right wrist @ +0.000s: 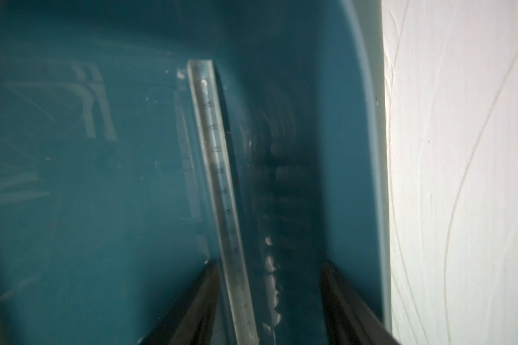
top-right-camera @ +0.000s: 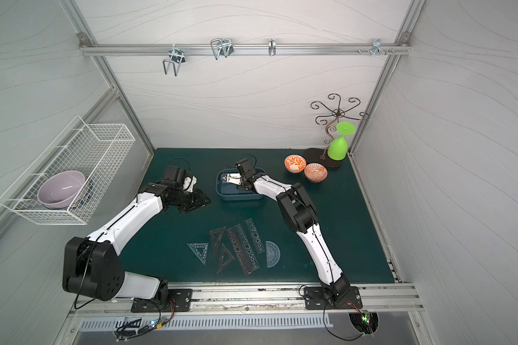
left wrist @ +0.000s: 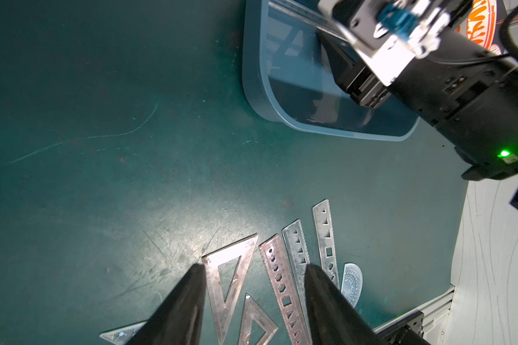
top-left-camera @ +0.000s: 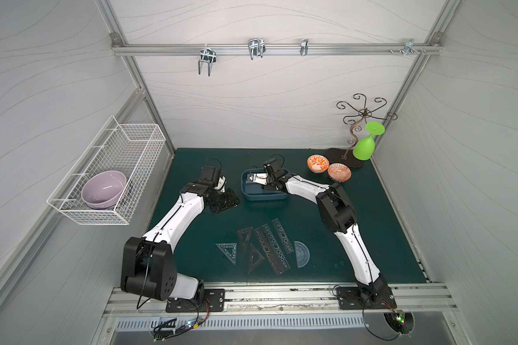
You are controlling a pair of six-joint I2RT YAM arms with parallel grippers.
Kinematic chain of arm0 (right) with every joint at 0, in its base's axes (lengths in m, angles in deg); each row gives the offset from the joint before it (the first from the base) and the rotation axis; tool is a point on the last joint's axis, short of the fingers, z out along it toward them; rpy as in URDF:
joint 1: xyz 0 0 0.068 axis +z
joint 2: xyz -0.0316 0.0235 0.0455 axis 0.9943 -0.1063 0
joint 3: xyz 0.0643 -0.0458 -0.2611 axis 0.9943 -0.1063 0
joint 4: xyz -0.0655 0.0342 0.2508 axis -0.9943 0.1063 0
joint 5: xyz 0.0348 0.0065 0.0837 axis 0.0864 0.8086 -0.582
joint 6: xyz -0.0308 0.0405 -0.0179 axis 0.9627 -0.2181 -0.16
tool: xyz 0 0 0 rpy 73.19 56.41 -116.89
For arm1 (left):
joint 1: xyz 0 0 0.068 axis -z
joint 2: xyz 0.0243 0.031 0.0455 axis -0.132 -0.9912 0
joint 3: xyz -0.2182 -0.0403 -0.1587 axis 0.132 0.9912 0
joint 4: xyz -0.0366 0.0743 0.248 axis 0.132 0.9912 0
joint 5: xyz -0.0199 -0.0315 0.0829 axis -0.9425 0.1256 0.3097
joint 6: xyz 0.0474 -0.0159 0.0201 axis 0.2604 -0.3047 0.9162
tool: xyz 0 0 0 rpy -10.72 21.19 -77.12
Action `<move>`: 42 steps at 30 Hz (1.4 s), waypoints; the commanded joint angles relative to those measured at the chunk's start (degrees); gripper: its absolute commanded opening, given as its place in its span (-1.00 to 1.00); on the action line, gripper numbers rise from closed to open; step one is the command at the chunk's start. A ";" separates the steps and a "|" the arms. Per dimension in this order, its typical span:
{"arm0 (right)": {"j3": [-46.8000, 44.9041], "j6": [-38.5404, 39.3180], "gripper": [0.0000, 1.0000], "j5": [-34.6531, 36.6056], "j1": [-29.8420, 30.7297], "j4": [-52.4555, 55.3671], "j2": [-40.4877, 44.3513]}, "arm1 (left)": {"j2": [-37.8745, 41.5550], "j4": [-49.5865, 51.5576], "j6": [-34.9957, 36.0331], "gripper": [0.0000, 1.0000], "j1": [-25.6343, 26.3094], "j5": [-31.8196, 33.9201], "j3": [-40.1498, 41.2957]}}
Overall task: Put the scattered rulers into the storage box
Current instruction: Place the ruler in the storage box, then pick up the ruler from the center of the board.
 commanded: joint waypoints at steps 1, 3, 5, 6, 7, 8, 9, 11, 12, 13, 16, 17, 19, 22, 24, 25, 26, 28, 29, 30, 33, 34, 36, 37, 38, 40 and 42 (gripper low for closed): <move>-0.86 -3.84 0.31 -0.36 0.79 3.08 6.76 | 0.18 -1.60 -0.02 0.16 -0.42 -0.70 0.27; -2.80 -5.36 0.35 0.48 1.27 3.20 10.05 | 0.42 -2.23 -0.39 0.16 -0.42 0.07 0.83; -4.55 -6.89 0.36 2.97 1.73 3.38 13.19 | -0.42 -2.28 -0.73 0.16 -0.40 0.35 0.76; -5.49 -8.62 0.36 4.26 2.00 3.82 15.01 | -0.92 -2.65 -1.08 0.16 -0.33 -0.05 0.63; -6.68 -11.32 0.36 4.84 2.22 4.61 16.96 | -1.41 -2.92 -1.42 0.16 -0.33 -0.48 0.50; -8.08 -14.49 0.36 5.33 2.27 5.02 18.78 | -1.81 -3.32 -1.82 0.16 -0.26 -0.75 0.34; -9.94 -19.03 0.36 5.51 2.29 5.70 21.11 | -2.19 -4.03 -2.38 0.16 -0.13 -1.17 0.24; -14.22 -28.32 0.36 5.23 2.23 7.60 25.48 | -3.06 -4.99 -3.71 0.16 -0.08 -1.93 -0.32; -15.98 -34.40 0.36 4.34 2.21 8.96 27.58 | -3.63 -5.53 -4.60 0.16 0.04 -2.14 -0.68; -18.25 -39.09 0.36 2.33 2.08 10.29 29.63 | -4.31 -5.93 -5.47 0.16 0.32 -2.72 -1.18; -25.89 -51.00 0.36 -3.51 1.94 10.21 34.73 | -6.28 -7.66 -8.31 0.19 1.55 -3.52 -2.14; -27.89 -53.78 0.36 -4.89 1.94 9.95 35.75 | -7.23 -8.88 -9.81 0.21 1.59 -4.74 -1.99; -31.52 -59.41 0.26 -7.23 1.89 9.16 37.22 | -9.65 -10.01 -11.49 0.20 1.74 -5.91 -2.53; -35.78 -65.30 0.13 -11.18 1.90 6.53 37.73 | -12.45 -10.17 -11.86 0.20 2.33 -5.07 -4.39; -37.62 -67.45 0.07 -12.33 1.87 4.72 37.10 | -13.71 -10.35 -12.18 0.20 2.37 -4.92 -5.78; -37.93 -68.17 0.04 -12.68 1.81 4.13 36.66 | -14.42 -10.28 -12.10 0.20 2.46 -4.74 -6.81; -37.90 -68.36 0.02 -13.06 1.63 4.09 36.12 | -14.95 -10.14 -12.01 0.20 2.57 -4.37 -7.70; -37.33 -69.02 -0.02 -13.22 1.06 4.17 35.16 | -16.58 -10.09 -12.00 0.20 2.63 -4.08 -9.61; -37.21 -69.20 -0.03 -13.64 0.54 3.99 34.87 | -17.36 -9.96 -12.00 0.20 2.64 -3.97 -10.45; -37.11 -69.44 -0.04 -14.05 0.00 3.71 34.53 | -18.36 -9.92 -12.00 0.19 2.68 -3.87 -11.46; -37.10 -70.17 -0.06 -15.13 -1.59 3.10 33.54 | -21.00 -9.98 -12.33 0.18 2.81 -3.79 -13.59; -37.10 -70.24 -0.06 -15.22 -2.04 3.00 33.27 | -21.78 -10.15 -12.44 0.18 2.91 -3.84 -14.06; -37.20 -70.36 -0.07 -15.85 -2.70 2.69 32.77 | -23.04 -10.04 -12.53 0.18 2.90 -3.72 -15.11; -37.10 -70.44 -0.07 -16.05 -3.04 2.57 32.47 | -23.57 -10.08 -12.45 0.18 2.90 -3.57 -15.56; -37.13 -70.44 -0.07 -16.22 -3.23 2.55 32.29 | -23.98 -10.01 -12.29 0.18 2.90 -3.38 -15.96; -37.14 -70.44 -0.07 -16.41 -3.48 2.25 31.85 | -24.92 -9.83 -11.94 0.18 2.90 -2.68 -16.91; -37.10 -70.52 -0.07 -16.77 -3.75 2.01 31.46 | -25.89 -9.65 -11.75 0.18 2.90 -2.10 -17.81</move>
